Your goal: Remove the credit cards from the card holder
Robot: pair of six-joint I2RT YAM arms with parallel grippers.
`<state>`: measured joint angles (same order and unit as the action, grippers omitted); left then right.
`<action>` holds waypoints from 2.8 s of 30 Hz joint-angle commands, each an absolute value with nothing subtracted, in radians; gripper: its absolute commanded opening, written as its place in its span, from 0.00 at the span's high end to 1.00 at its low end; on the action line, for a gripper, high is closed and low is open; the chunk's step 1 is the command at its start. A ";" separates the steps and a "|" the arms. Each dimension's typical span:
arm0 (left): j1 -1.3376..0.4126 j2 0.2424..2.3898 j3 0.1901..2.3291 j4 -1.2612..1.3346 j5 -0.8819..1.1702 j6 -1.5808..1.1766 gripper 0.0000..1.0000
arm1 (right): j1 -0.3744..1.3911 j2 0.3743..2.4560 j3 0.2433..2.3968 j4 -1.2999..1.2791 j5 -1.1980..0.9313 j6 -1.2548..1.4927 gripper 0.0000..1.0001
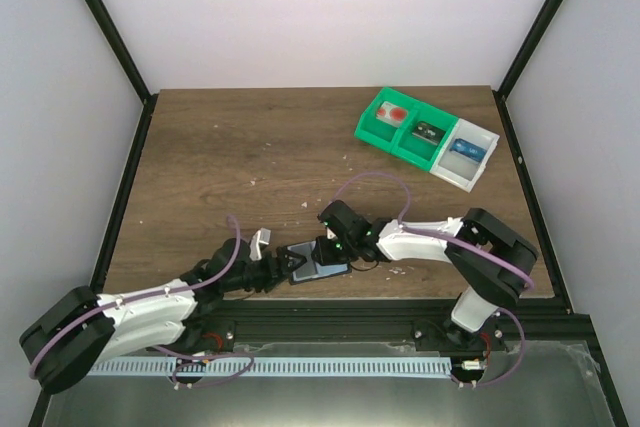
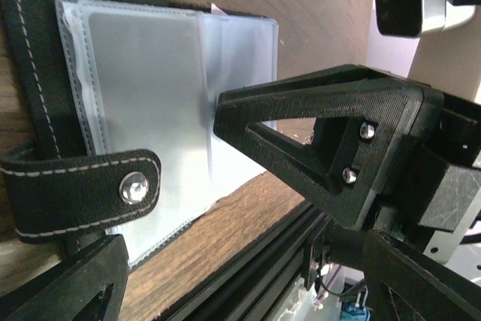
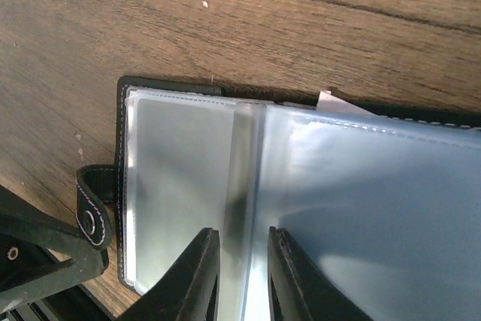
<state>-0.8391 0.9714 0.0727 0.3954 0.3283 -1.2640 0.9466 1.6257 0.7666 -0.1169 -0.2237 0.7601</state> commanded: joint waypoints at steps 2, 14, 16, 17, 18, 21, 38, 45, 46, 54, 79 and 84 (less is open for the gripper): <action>-0.842 1.003 0.126 0.410 0.265 -1.226 0.13 | 0.963 1.648 0.756 -0.101 -0.231 0.765 0.82; -0.748 0.895 0.132 0.284 0.255 -1.166 0.12 | 0.966 1.631 0.692 -0.017 -0.253 0.829 0.96; -0.748 0.875 0.128 0.276 0.256 -1.169 0.12 | 0.966 1.629 0.679 -0.005 -0.249 0.831 0.99; -0.748 0.869 0.127 0.276 0.263 -1.172 0.12 | 0.966 1.630 0.673 0.001 -0.250 0.836 0.99; -0.747 0.863 0.125 0.280 0.270 -1.173 0.12 | 0.966 1.631 0.667 0.008 -0.250 0.840 0.99; -0.748 0.857 0.118 0.298 0.295 -1.183 0.12 | 0.966 1.633 0.645 0.034 -0.250 0.853 1.00; -0.858 1.050 0.130 0.397 0.276 -1.241 0.12 | 0.966 1.629 0.628 0.051 -0.247 0.868 1.00; -0.858 1.071 0.140 0.371 0.248 -1.208 0.12 | 0.966 1.618 0.619 0.051 -0.247 0.867 1.00; -0.858 1.070 0.142 0.367 0.244 -1.207 0.12 | 0.966 1.617 0.619 0.051 -0.247 0.867 0.99; -0.858 1.093 0.141 0.378 0.239 -1.204 0.12 | 0.966 1.622 0.614 0.070 -0.260 0.869 0.99; -0.861 1.028 0.188 0.364 0.291 -1.184 0.11 | 0.966 1.613 0.598 0.084 -0.253 0.882 1.00; -0.861 1.029 0.195 0.365 0.291 -1.186 0.12 | 0.966 1.599 0.593 0.084 -0.247 0.879 0.99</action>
